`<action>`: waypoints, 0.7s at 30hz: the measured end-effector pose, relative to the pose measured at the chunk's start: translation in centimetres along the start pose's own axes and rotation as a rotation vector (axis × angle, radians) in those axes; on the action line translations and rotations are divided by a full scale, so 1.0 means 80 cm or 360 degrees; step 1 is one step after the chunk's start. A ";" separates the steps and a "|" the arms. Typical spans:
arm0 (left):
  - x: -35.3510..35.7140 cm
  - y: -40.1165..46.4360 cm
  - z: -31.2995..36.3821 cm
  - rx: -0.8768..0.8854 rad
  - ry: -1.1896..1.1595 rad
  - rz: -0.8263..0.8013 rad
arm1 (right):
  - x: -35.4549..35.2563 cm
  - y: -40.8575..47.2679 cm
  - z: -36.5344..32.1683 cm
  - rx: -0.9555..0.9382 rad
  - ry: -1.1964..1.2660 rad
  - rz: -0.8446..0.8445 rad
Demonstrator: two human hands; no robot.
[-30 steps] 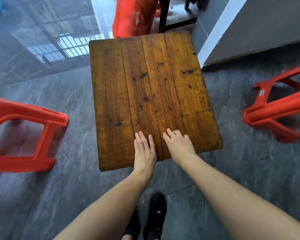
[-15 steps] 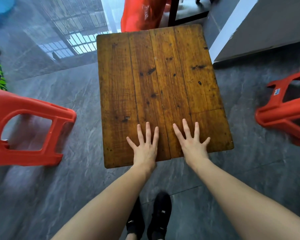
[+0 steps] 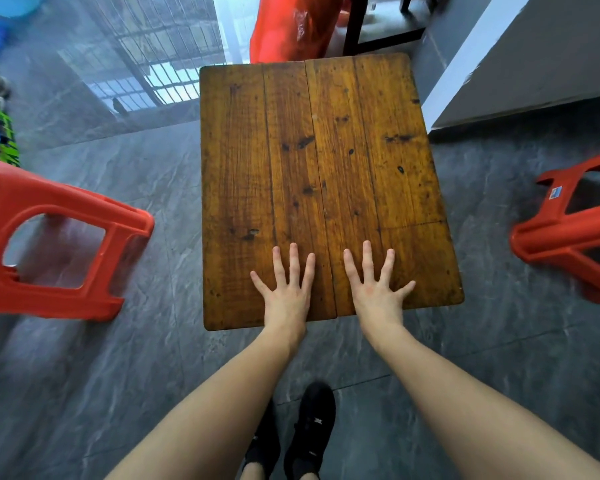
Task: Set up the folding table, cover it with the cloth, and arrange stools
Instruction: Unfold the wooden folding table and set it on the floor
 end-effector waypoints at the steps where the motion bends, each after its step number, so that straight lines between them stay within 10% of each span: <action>1: 0.000 0.000 0.000 -0.0005 0.0001 0.0001 | 0.000 0.000 0.000 -0.0002 -0.0004 -0.0002; 21: 0.001 -0.087 0.008 -0.0037 0.0162 -0.0082 | 0.006 -0.089 -0.014 0.0006 -0.0021 -0.0012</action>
Point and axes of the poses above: each hand's wrist, its own y-axis towards the middle knuckle, its own x-axis out of the palm, z = x × y, the point moved 6 cm from there along y, towards the middle knuckle, and after that the axes turned 14 degrees about z, right-handed, at the moved point
